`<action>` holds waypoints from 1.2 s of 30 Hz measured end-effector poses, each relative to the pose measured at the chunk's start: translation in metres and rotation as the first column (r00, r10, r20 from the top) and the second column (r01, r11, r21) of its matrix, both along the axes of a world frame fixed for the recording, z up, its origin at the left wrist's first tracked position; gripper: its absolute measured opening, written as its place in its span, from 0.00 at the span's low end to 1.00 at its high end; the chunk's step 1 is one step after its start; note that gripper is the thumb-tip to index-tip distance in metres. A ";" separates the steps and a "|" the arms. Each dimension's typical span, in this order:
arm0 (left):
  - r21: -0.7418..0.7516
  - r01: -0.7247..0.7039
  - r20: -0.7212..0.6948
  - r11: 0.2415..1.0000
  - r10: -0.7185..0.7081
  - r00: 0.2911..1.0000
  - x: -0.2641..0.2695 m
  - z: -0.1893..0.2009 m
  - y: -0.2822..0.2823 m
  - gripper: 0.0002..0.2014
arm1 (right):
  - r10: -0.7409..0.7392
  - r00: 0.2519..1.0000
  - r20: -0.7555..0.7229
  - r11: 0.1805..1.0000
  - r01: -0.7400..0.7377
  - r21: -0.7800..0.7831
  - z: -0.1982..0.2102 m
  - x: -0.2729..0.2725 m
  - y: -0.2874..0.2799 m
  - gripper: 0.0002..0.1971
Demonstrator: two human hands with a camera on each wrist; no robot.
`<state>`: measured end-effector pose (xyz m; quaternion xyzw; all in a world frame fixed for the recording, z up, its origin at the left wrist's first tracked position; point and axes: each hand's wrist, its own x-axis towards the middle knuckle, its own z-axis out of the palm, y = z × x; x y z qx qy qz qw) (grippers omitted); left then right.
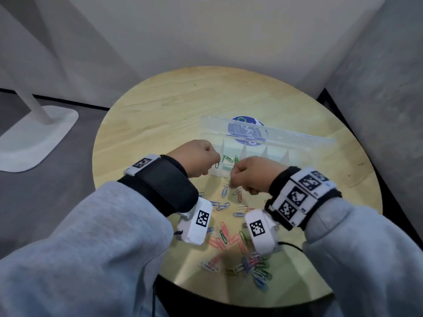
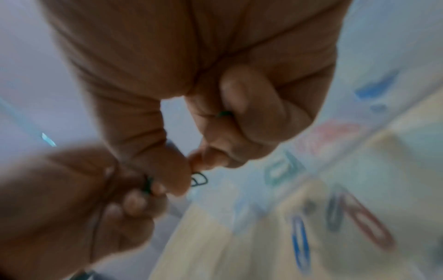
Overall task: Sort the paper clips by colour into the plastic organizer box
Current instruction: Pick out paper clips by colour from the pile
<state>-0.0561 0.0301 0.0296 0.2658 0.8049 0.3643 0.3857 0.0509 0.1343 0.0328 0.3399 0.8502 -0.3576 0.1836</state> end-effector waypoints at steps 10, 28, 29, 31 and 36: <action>0.223 -0.185 0.040 0.957 0.180 0.983 0.014 -0.006 0.037 0.08 | -0.231 0.945 -0.231 0.971 0.240 0.011 0.011 -0.017 0.037 0.07; 0.139 0.056 -0.106 0.989 -0.042 0.994 -0.010 0.010 0.002 0.07 | -0.066 0.887 -0.456 0.983 0.136 0.122 -0.003 0.024 0.026 0.11; 0.037 0.086 -0.199 0.996 -0.077 0.977 -0.016 0.010 -0.007 0.06 | -0.024 0.887 -0.461 0.979 0.114 0.167 -0.001 0.025 0.024 0.11; -0.160 0.051 -0.324 0.986 -0.101 0.941 -0.030 0.009 -0.026 0.04 | 0.074 0.905 -0.419 0.971 0.031 0.238 -0.001 0.026 0.019 0.11; -0.508 -0.027 -0.389 0.861 -0.201 0.899 -0.047 -0.003 -0.057 0.08 | 0.309 0.951 0.003 0.886 -0.289 0.362 -0.019 0.022 0.006 0.16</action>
